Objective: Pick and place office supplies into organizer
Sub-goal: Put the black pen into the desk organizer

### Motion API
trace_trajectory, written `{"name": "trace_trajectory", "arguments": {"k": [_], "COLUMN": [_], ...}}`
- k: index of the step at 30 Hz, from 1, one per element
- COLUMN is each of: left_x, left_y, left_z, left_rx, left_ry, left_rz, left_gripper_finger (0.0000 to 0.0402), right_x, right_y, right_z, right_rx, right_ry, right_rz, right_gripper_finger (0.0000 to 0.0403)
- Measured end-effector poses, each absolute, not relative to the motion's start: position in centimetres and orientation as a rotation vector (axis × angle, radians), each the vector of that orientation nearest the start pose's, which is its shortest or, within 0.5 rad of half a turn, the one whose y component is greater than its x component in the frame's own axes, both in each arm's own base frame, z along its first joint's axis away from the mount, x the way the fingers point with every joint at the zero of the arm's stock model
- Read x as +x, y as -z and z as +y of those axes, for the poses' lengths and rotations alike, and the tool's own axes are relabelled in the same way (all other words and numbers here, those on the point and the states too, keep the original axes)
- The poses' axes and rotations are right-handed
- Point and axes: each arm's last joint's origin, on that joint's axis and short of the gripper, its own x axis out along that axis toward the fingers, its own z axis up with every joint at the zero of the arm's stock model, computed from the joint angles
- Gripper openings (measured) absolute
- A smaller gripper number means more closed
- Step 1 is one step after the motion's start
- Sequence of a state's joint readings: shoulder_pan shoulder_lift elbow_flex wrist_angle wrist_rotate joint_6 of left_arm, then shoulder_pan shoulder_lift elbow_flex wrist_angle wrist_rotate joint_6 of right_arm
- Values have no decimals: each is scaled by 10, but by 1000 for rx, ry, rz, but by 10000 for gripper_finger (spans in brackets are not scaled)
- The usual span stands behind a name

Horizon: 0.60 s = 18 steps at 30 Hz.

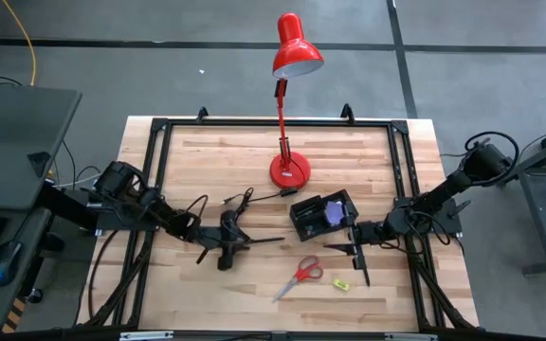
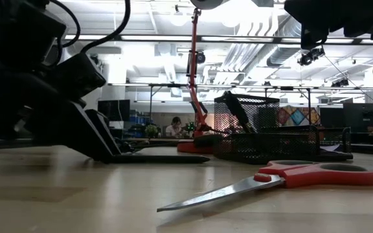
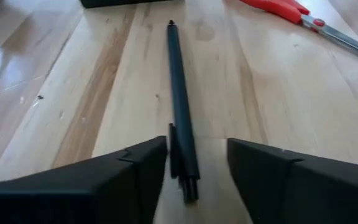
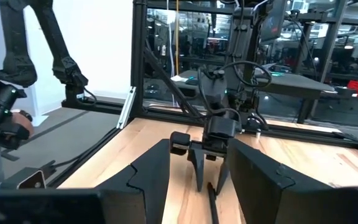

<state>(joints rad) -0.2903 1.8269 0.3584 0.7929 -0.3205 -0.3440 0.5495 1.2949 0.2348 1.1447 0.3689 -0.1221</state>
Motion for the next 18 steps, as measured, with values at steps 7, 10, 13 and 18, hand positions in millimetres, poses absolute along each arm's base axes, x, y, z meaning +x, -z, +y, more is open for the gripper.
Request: {"name": "trace_trajectory", "arguments": {"k": [7, 10, 13, 18], "left_x": [239, 240, 239, 243], "left_y": [-61, -62, -63, -67], "left_z": [-61, -62, -65, -69], "left_rx": [-142, -143, -111, -103], "left_ry": [-150, -147, -130, -106], "left_rz": [602, 585, 566, 533], "left_gripper_finger": [24, 30, 30, 14], "right_x": [188, 188, 188, 189], "right_y": [-181, -181, -181, -180], "right_z": [103, 103, 103, 103], "right_rx": [-91, -91, -91, -51], "right_ry": [-169, -169, -169, -173], "right_rz": [-90, -90, -90, -76], "right_gripper_finger": [154, 154, 154, 154]}}
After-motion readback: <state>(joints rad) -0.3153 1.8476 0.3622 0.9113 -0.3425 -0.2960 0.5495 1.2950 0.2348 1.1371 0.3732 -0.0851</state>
